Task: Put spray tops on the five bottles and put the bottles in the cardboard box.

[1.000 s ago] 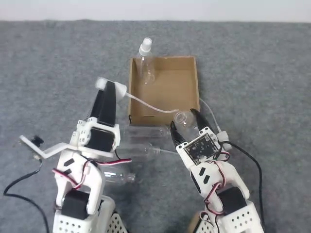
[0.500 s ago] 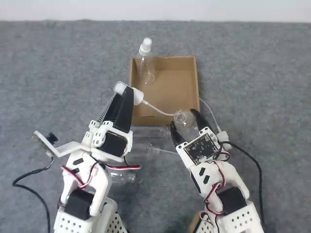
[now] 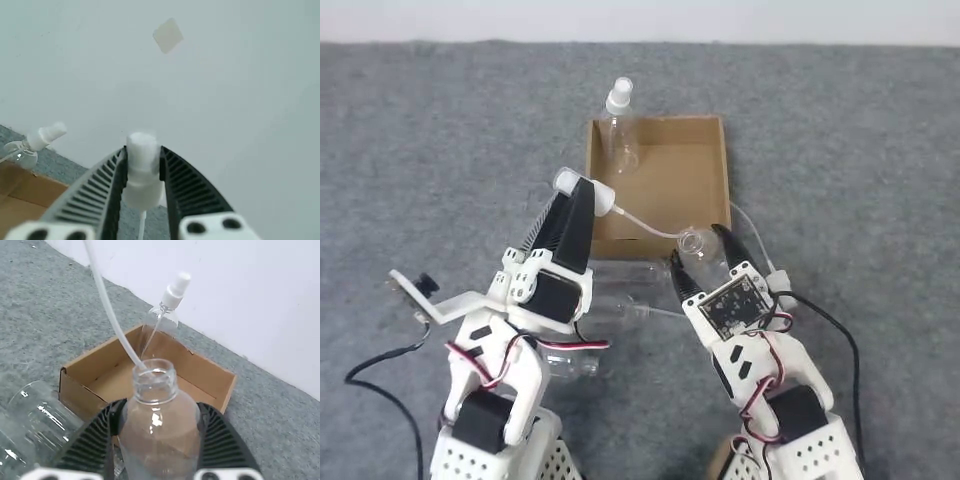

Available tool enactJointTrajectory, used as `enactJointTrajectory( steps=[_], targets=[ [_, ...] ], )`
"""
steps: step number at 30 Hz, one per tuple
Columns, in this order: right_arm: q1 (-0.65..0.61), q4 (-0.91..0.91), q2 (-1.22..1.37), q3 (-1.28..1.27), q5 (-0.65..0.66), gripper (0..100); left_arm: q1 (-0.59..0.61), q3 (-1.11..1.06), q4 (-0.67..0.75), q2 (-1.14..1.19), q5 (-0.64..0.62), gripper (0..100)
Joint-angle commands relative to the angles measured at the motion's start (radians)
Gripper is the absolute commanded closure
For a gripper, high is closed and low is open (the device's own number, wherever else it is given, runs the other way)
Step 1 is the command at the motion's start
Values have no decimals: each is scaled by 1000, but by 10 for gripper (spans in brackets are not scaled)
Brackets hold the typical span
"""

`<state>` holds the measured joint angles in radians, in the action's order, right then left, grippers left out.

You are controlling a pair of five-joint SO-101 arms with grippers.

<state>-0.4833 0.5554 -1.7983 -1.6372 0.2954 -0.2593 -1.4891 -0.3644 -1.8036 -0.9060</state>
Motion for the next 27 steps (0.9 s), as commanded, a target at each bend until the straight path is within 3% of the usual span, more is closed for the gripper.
enactJointTrajectory(
  steps=[1,12,27],
  targets=[
    [-10,-25,-18,8,8,946,9,33,-5,-21,6,987],
    [-12,-62,-18,-28,8,946,241,35,-2,-21,-150,987],
    [-30,-87,-15,-46,17,946,235,65,-5,-21,-160,987]
  ],
)
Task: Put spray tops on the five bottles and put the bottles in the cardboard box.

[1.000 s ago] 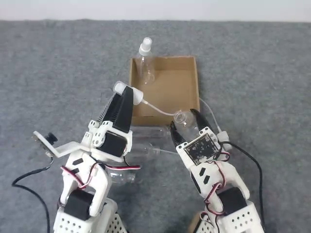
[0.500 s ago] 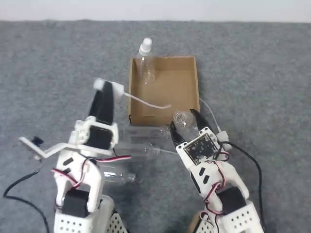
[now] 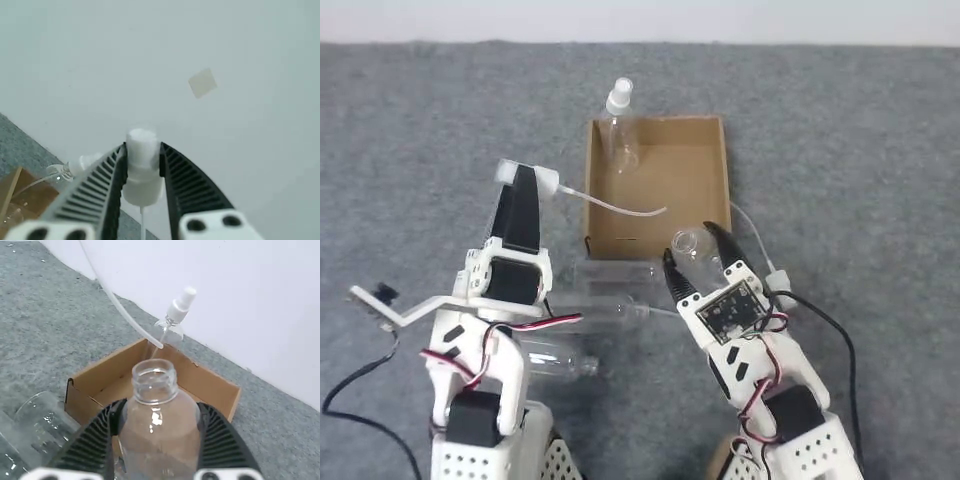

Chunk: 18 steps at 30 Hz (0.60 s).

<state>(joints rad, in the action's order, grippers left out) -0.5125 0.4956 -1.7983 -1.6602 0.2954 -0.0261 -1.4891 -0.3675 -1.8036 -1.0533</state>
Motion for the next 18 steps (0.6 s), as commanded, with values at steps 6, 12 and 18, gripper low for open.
enactJointTrajectory(
  steps=[6,12,18],
  targets=[
    [1,-27,-15,-23,17,946,0,82,-2,-21,-12,987],
    [1,-27,-15,-23,17,946,-2,110,-3,-21,-12,987],
    [1,-28,-15,-23,17,946,-97,174,-141,-21,-9,987]
  ],
)
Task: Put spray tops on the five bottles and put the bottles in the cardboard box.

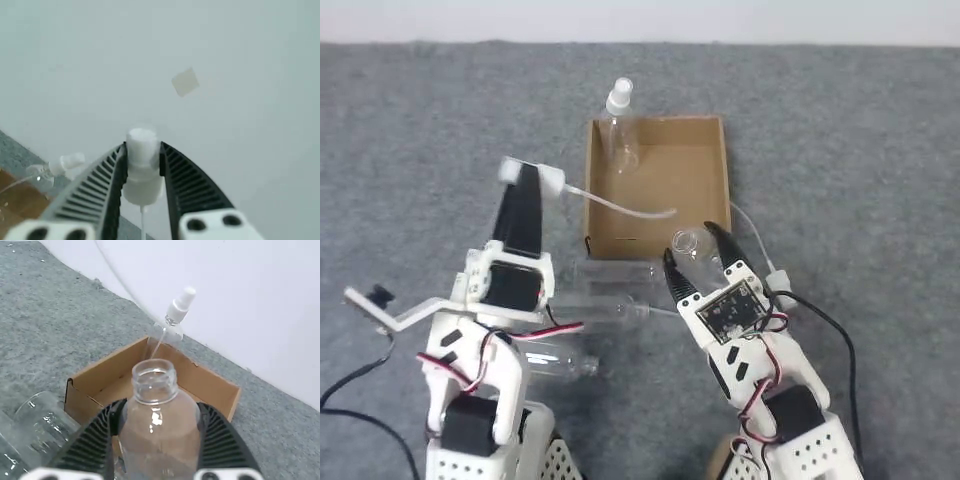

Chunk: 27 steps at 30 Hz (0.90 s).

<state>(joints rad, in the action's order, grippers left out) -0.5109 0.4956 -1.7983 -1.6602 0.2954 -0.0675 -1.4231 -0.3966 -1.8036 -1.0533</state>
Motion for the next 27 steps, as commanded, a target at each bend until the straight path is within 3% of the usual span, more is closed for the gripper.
enactJointTrajectory(
  steps=[1,4,27],
  targets=[
    [-1,-30,-16,-23,17,946,-68,131,-153,-21,-9,987],
    [-1,-30,-16,-23,17,946,-84,176,-235,-21,-9,987],
    [-1,-28,-16,-23,17,946,-78,266,-330,-21,-3,987]
  ],
)
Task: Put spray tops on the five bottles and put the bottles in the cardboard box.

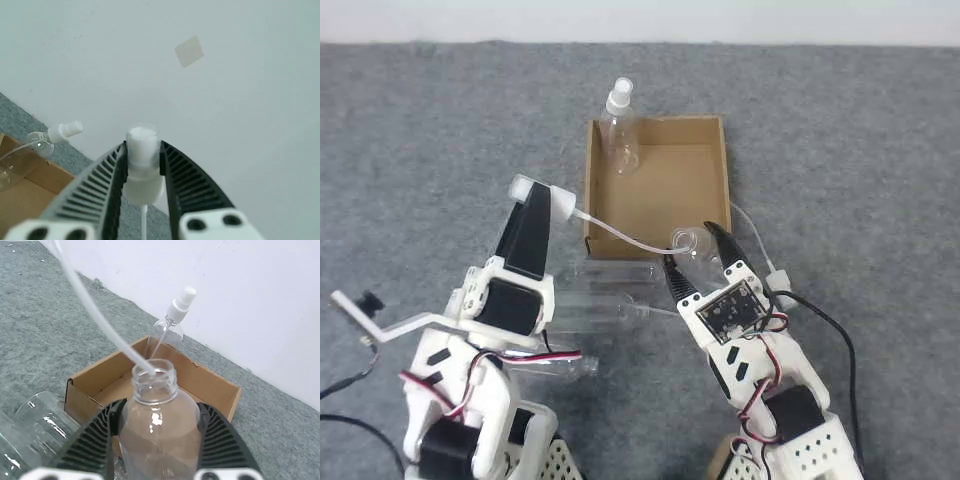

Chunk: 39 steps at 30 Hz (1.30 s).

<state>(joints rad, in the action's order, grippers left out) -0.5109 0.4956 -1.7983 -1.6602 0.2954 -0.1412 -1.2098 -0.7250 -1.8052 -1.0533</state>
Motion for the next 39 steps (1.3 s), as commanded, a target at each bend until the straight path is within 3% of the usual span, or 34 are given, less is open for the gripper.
enactJointTrajectory(
  steps=[1,8,17,39],
  targets=[
    [-1,-28,-16,-23,17,946,-5,51,-2,-20,-3,987],
    [-1,-28,-16,-23,17,946,-5,50,11,-20,14,987],
    [-1,-28,-16,-23,17,946,-3,-45,147,-20,69,987],
    [-1,-27,-16,-23,17,946,-21,-107,149,-20,121,987]
  ],
)
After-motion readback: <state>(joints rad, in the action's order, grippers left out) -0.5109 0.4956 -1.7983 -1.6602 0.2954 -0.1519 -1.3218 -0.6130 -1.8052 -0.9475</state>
